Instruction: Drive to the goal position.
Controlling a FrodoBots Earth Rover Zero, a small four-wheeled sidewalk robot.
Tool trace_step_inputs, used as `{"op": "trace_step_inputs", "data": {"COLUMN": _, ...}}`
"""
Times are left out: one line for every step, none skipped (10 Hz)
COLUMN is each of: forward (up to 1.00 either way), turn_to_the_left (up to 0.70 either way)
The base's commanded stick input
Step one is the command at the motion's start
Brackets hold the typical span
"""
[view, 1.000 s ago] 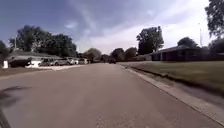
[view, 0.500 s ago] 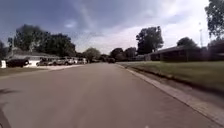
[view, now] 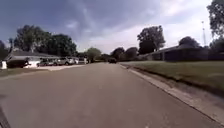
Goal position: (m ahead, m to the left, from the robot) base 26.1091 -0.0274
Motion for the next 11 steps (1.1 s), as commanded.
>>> {"op": "trace_step_inputs", "data": {"forward": 0.70, "turn_to_the_left": 0.03}}
{"op": "trace_step_inputs", "data": {"forward": 0.70, "turn_to_the_left": 0.03}}
{"op": "trace_step_inputs", "data": {"forward": 0.70, "turn_to_the_left": 0.03}}
{"op": "trace_step_inputs", "data": {"forward": 0.70, "turn_to_the_left": 0.03}}
{"op": "trace_step_inputs", "data": {"forward": 0.70, "turn_to_the_left": 0.03}}
{"op": "trace_step_inputs", "data": {"forward": 0.70, "turn_to_the_left": 0.03}}
{"op": "trace_step_inputs", "data": {"forward": 0.70, "turn_to_the_left": 0.03}}
{"op": "trace_step_inputs", "data": {"forward": 0.70, "turn_to_the_left": 0.03}}
{"op": "trace_step_inputs", "data": {"forward": 0.70, "turn_to_the_left": 0.03}}
{"op": "trace_step_inputs", "data": {"forward": 0.70, "turn_to_the_left": 0.03}}
{"op": "trace_step_inputs", "data": {"forward": 0.70, "turn_to_the_left": 0.03}}
